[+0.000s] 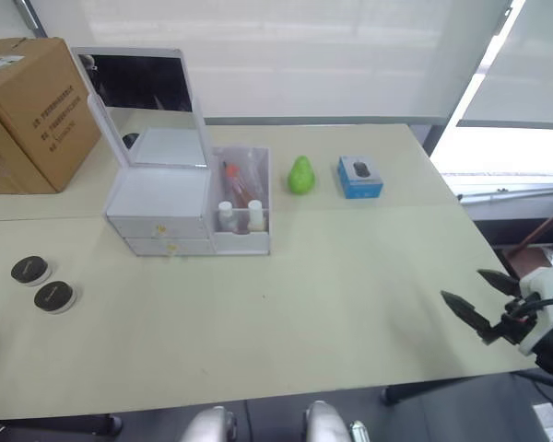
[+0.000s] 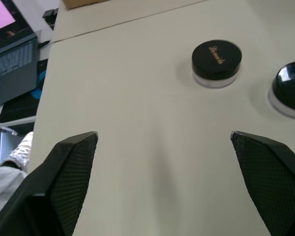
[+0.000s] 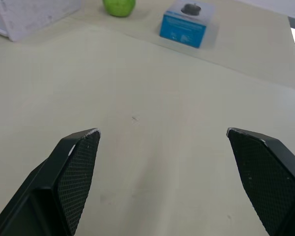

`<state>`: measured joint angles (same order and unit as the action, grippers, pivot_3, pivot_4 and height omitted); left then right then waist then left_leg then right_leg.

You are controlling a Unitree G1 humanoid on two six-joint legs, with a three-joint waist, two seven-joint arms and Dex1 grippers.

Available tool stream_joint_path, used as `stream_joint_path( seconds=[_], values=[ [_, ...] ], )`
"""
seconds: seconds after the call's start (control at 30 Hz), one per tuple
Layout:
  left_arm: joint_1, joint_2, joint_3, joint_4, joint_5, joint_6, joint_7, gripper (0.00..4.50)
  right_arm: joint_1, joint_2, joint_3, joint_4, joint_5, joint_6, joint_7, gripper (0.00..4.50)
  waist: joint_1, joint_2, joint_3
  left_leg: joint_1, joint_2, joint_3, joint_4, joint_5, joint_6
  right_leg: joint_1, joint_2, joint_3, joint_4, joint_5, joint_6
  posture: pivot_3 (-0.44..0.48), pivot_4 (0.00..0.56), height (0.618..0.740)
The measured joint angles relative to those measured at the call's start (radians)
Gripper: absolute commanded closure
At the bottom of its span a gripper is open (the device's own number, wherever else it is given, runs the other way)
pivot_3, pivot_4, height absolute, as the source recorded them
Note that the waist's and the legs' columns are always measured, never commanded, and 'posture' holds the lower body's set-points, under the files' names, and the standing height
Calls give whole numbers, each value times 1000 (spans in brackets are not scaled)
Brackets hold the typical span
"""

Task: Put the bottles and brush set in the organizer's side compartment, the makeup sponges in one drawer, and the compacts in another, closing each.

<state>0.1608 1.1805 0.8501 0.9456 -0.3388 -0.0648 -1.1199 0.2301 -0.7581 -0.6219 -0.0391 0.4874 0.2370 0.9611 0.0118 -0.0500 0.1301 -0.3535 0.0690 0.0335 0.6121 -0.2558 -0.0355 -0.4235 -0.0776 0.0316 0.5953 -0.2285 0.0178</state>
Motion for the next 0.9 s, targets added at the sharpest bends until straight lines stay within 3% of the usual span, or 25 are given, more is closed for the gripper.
stream_joint_path(
  seconds=[0.2,0.27,0.47,0.63,0.8,0.9],
  values=[
    [-6,-3,-7,-1,-8,-25,-12,30,-34,1,22,23,-7,-19,-12,0,-3,0,0,1,0,0,-1,0,0,1,0,-1,0,0,1,0,150,733],
    [20,-40,-1,-75,-24,-10,-11,30,-59,11,47,-5,-5,-13,-27,0,-3,1,-1,1,0,0,-1,0,0,1,0,-1,0,1,1,0,150,733],
    [196,-418,-10,-722,-164,180,127,30,-218,47,226,-206,49,108,-97,0,-15,2,-2,0,1,3,1,5,7,5,1,3,2,4,6,0,150,733],
    [245,-699,-99,-1098,-195,207,324,30,-411,74,347,-326,133,223,-145,0,-8,-2,-3,0,-1,2,4,5,9,7,2,5,1,5,7,0,150,733],
    [226,-981,-368,-1301,-12,132,562,30,-598,141,477,-340,160,288,-177,0,3,-1,-3,-4,-1,0,16,5,9,13,3,7,0,6,9,0,150,733],
    [159,-1079,-522,-1347,128,121,709,30,-665,170,539,-356,165,317,-183,0,5,-2,-4,-5,-1,-3,18,6,9,16,7,9,0,6,9,0,150,733]
  ],
)
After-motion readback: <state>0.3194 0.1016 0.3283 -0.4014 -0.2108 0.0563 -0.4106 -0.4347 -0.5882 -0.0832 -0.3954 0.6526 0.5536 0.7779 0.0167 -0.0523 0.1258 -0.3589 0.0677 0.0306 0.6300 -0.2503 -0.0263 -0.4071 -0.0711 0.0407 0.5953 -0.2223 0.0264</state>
